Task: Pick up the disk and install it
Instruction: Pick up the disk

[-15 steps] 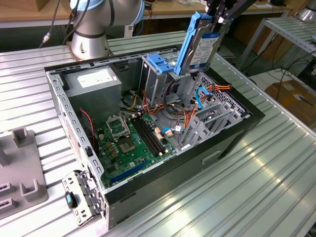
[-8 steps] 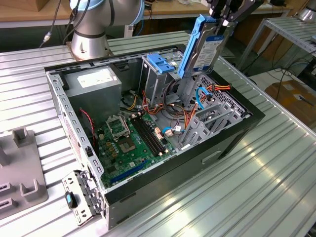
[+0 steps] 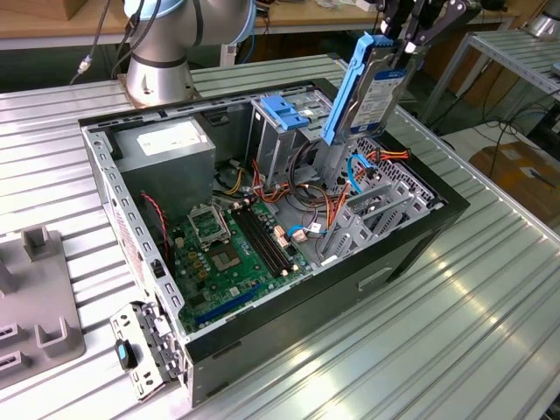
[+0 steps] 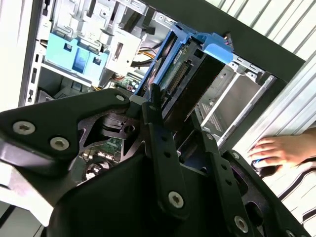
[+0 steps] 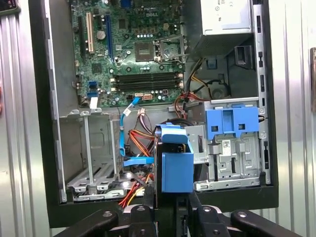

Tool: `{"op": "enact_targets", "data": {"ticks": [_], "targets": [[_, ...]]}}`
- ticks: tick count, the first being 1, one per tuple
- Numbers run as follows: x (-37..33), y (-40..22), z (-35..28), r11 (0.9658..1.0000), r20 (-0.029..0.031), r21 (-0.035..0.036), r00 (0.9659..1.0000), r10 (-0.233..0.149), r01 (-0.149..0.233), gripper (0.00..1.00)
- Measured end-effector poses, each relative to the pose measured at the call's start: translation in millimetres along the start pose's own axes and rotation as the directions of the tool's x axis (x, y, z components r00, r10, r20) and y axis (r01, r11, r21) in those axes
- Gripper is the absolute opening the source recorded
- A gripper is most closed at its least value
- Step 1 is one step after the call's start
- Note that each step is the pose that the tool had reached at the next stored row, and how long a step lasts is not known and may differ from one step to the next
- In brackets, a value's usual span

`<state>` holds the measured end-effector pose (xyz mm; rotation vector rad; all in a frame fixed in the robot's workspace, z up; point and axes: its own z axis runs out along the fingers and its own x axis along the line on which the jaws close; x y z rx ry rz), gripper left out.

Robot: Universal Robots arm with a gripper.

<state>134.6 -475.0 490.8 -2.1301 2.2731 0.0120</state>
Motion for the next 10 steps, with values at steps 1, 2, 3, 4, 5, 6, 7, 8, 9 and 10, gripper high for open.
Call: {"op": "enact_targets", "data": {"ticks": [1,2,3,4,5,6,7,8,9,10], "targets": [[2.1,-0.5,0.0,1.0,0.0,0.0,1.0,0.0,0.0,0.35],[4.0,-0.9,0.0,1.0,0.0,0.0,1.0,0.0,0.0,0.35],[5.6,-1.3,-0.1,1.0,0.0,0.0,1.0,0.0,0.0,0.35],[7.1,-1.7,-0.1,1.0,0.0,0.0,1.0,0.0,0.0,0.35],[8.5,-2.0,-0.1,1.0,0.0,0.0,1.0,0.0,0.0,0.35],[9.0,-2.1,-0.1,1.0,0.0001,0.0,1.0,0.0,0.0,0.35],[9.4,-2.1,-0.2,1.0,-0.0001,0.0,1.0,0.0,0.0,0.35],[9.9,-2.2,-0.2,1.0,0.0,0.0,1.0,0.0,0.0,0.35],[10.0,-2.2,-0.2,1.0,0.0,0.0,1.0,0.0,0.0,0.35],[10.1,-2.2,-0.2,1.0,0.0,0.0,1.0,0.0,0.0,0.35]]}}
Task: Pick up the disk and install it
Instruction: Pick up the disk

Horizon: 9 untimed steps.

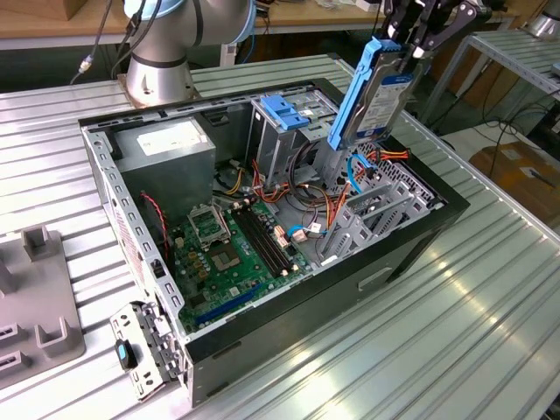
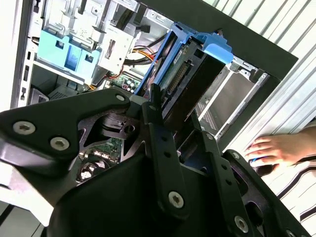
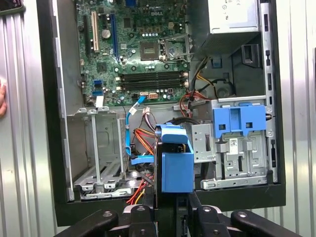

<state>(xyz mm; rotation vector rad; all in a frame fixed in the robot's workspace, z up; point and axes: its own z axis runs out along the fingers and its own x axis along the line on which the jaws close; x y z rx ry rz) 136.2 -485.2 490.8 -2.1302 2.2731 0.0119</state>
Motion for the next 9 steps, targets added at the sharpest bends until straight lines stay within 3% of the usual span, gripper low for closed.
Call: {"op": "enact_targets", "data": {"ticks": [9], "targets": [[0.3,0.0,0.0,1.0,0.0001,0.0,1.0,0.0,0.0,0.35]]}}
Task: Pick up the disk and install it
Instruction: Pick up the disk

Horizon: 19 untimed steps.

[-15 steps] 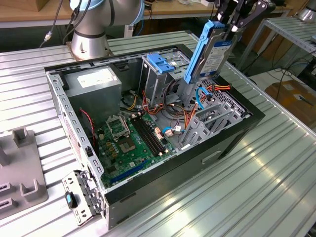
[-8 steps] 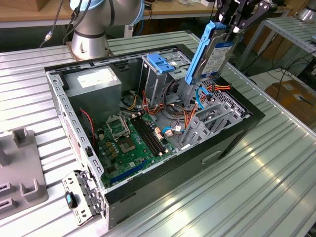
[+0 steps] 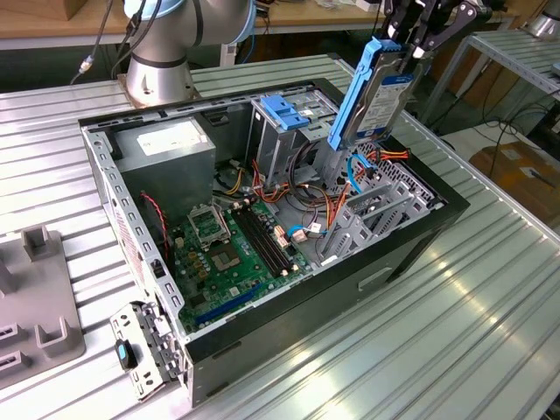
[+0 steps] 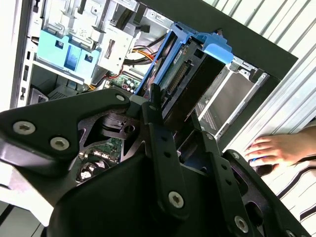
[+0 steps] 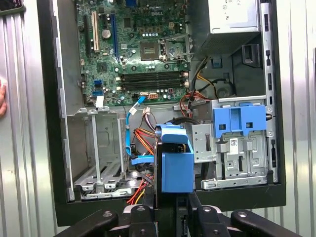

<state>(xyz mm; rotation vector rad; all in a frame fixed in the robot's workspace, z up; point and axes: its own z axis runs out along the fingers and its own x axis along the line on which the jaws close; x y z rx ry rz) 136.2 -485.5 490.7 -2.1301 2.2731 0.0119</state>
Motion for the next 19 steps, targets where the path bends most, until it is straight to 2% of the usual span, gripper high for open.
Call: {"op": "enact_targets", "data": {"ticks": [3,6,9,19], "targets": [[1.6,-0.1,-0.1,1.0,0.0,0.0,1.0,0.0,0.0,0.35],[9.4,-0.6,-0.3,1.0,-0.0002,0.0,1.0,0.0,0.0,0.35],[12.5,-0.8,-0.3,1.0,-0.0001,0.0,1.0,0.0,0.0,0.35],[16.5,-1.1,-0.4,1.0,-0.0001,0.0,1.0,0.0,0.0,0.35]]}}
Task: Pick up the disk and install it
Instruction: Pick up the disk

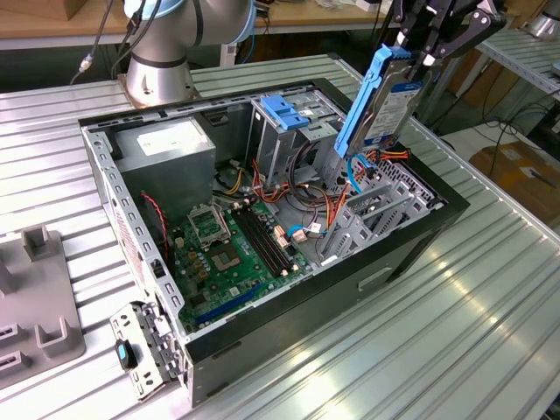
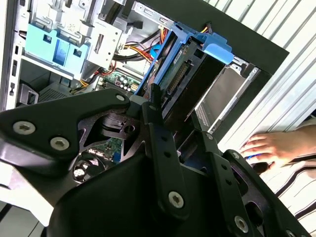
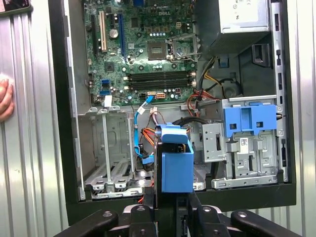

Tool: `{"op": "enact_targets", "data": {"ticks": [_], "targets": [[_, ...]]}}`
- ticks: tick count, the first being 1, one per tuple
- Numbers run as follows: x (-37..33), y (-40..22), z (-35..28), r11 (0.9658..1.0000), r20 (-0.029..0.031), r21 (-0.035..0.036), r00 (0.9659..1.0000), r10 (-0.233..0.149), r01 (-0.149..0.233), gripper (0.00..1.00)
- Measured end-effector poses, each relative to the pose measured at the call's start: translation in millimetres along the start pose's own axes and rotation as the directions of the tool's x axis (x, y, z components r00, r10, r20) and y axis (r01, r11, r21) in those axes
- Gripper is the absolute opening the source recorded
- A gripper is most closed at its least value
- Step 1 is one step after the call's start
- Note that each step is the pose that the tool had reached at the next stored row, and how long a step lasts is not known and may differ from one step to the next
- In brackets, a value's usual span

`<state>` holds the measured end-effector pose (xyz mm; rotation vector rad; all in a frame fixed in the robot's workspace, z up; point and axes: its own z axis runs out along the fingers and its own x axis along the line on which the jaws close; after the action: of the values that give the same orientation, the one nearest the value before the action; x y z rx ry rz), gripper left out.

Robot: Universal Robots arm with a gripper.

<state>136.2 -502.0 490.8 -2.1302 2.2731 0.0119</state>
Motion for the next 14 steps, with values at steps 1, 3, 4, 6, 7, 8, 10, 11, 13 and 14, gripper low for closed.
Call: {"op": "enact_targets", "data": {"ticks": [1,3,4,6,7,8,10,11,13,14], "targets": [[0.0,0.0,0.0,1.0,0.0,0.0,1.0,0.0,0.0,0.35],[0.1,0.0,0.0,1.0,0.0,0.0,1.0,0.0,0.0,0.35],[0.1,0.0,0.0,1.0,0.0,0.0,1.0,0.0,0.0,0.35],[0.1,0.0,0.0,1.0,0.0,0.0,1.0,0.0,0.0,0.35],[0.1,0.0,0.0,1.0,0.0,0.0,1.0,0.0,0.0,0.35],[0.1,0.0,0.0,1.0,0.0,0.0,1.0,0.0,0.0,0.35],[0.2,0.0,0.0,1.0,0.0,0.0,1.0,0.0,0.0,0.35],[0.7,0.0,-0.1,1.0,-0.0001,0.0,1.0,0.0,0.0,0.35],[2.8,-0.2,0.0,1.0,0.0,-0.0001,1.0,0.0,0.0,0.35],[4.4,-0.3,-0.1,1.0,0.0,0.0,1.0,0.0,0.0,0.35]]}}
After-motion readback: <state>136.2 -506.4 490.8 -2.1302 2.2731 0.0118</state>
